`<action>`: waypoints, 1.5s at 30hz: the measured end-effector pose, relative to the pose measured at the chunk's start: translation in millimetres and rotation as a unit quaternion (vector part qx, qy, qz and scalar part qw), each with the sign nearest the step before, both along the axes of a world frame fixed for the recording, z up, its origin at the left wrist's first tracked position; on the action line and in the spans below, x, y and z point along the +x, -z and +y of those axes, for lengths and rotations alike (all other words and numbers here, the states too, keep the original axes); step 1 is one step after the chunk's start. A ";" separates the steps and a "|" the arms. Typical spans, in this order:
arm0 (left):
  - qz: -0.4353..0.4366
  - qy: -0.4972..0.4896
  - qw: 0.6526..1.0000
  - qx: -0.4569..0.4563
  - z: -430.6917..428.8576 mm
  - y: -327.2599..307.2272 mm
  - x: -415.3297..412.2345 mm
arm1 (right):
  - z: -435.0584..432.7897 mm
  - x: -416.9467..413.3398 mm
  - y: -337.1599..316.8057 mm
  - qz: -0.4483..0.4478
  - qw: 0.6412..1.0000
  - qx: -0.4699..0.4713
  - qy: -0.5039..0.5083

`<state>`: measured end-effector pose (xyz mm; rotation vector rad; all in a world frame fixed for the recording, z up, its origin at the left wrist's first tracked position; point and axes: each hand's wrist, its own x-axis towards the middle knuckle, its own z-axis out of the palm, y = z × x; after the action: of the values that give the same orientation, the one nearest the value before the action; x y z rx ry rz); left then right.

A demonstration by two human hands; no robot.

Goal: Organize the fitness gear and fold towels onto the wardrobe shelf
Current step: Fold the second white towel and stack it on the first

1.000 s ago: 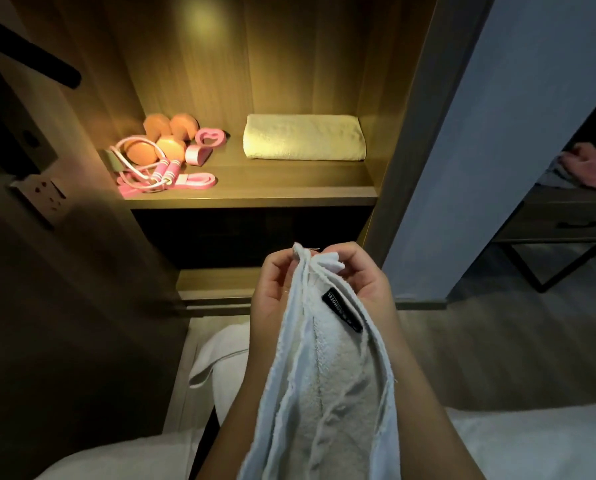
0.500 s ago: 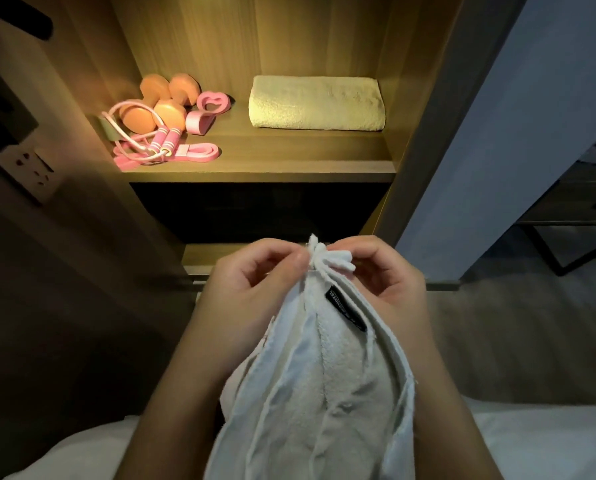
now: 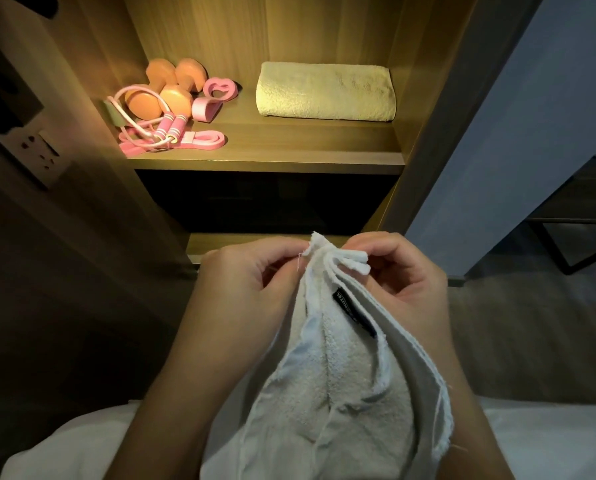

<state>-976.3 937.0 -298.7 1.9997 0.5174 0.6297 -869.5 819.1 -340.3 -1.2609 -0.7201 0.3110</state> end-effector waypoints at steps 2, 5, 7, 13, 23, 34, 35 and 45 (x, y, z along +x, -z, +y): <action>0.010 -0.013 1.000 0.022 0.0 0.5 -1.0 | 0.1 -0.2 0.1 -0.005 1.000 0.005 0.008; 0.019 -0.045 0.995 0.086 1.2 2.8 -2.9 | -1.7 0.4 -0.6 -0.005 1.000 0.011 0.015; 0.025 -0.083 0.987 0.133 3.1 3.5 -4.0 | -3.4 0.5 -1.3 -0.011 1.000 0.015 0.013; 0.015 -0.049 0.991 0.123 -4.8 -5.4 -4.6 | 0.1 -3.5 -2.7 0.011 1.000 0.000 0.003; 0.010 0.018 0.992 0.121 -7.2 -12.6 -5.3 | 1.3 -8.3 -4.7 0.040 0.998 0.022 0.032; -0.003 0.021 0.996 0.083 -7.4 -11.8 -5.7 | 0.5 -7.7 -5.5 -0.022 0.999 0.022 0.042; -0.005 0.017 0.996 0.083 -7.7 -11.7 -5.3 | -0.3 -7.4 -5.7 -0.036 0.998 0.021 0.046; -0.017 0.046 0.997 0.064 -6.6 -15.5 -7.2 | 0.3 -7.9 -6.6 -0.038 0.998 0.022 0.049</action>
<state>-983.5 930.4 -283.2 2.1164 0.3689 0.6530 -877.4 819.4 -333.7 -1.2674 -0.7229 0.1676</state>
